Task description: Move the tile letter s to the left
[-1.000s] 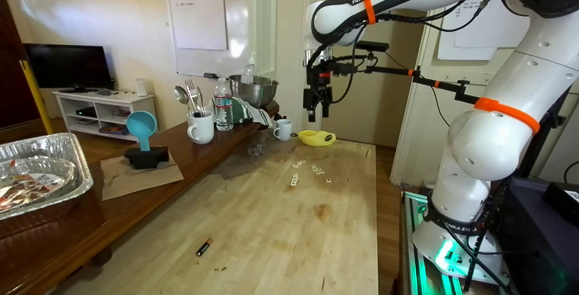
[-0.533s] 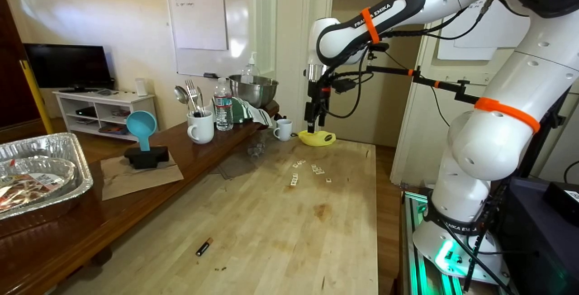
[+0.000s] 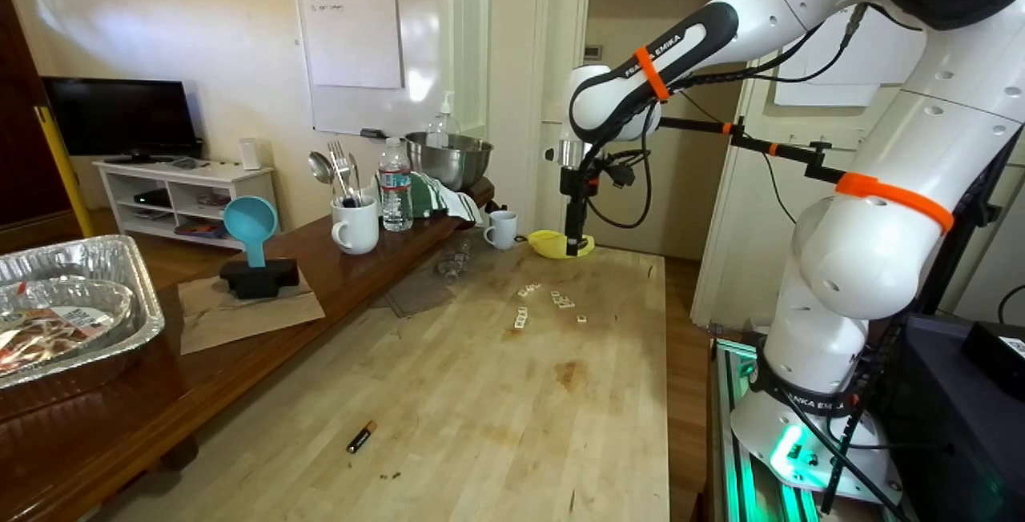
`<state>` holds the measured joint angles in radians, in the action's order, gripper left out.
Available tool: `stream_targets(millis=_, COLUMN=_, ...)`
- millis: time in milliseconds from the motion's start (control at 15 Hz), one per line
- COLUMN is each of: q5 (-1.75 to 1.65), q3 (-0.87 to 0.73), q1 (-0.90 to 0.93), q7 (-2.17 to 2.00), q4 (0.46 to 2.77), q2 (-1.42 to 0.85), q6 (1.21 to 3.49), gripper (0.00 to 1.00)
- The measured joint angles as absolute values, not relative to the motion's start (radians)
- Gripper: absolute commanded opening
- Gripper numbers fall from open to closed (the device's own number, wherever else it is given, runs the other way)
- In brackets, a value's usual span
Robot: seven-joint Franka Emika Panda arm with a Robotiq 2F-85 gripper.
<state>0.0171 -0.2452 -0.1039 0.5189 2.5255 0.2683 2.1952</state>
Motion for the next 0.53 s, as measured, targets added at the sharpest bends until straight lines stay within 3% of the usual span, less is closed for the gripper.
stream_targets(millis=533, q5=0.01, q3=-0.26, q1=-0.104, q7=0.618, q4=2.525, q2=0.207, q6=2.229, gripper=1.0)
